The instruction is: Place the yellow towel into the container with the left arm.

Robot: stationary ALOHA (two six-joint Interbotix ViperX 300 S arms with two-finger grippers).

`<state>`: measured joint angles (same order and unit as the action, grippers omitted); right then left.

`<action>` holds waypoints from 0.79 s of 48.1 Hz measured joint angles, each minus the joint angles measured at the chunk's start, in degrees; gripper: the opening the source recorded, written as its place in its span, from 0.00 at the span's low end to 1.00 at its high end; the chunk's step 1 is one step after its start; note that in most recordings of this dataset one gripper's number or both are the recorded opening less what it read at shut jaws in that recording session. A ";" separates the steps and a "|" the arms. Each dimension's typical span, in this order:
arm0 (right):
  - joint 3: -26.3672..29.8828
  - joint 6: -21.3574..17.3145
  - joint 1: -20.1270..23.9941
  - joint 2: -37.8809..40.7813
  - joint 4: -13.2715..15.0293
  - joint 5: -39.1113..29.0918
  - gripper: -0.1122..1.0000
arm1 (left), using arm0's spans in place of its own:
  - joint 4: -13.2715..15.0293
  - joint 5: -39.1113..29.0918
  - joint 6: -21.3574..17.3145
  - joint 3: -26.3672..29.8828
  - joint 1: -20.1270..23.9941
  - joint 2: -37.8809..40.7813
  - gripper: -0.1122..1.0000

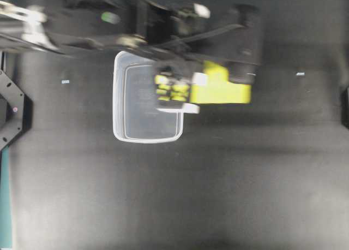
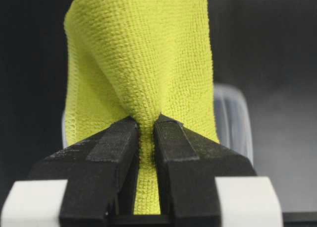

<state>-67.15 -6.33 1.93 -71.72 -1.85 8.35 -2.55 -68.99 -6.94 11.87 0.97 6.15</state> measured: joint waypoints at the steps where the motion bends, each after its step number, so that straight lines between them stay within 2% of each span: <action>1: 0.00 0.00 0.00 0.00 0.00 0.00 0.79 | 0.00 -0.09 -0.09 -0.97 0.00 -0.62 0.16; 6: 0.09 -0.09 0.09 0.00 0.00 0.09 0.79 | 0.00 0.18 -0.09 -6.68 0.00 -3.78 0.16; 20: 0.09 -0.18 0.00 0.00 0.00 0.00 0.78 | 0.00 8.53 0.00 -22.50 0.53 -9.84 0.16; 28: 0.00 -0.18 0.00 0.00 0.00 0.00 0.78 | 0.00 12.13 0.00 -27.69 0.44 -10.02 0.16; 38: 0.00 -0.18 0.00 0.00 0.00 0.09 0.78 | 0.00 17.58 0.00 -31.55 0.35 -9.93 0.16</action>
<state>-67.15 -6.50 1.93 -71.72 -1.85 8.44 -2.55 -51.42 -6.94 -19.69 1.32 -3.78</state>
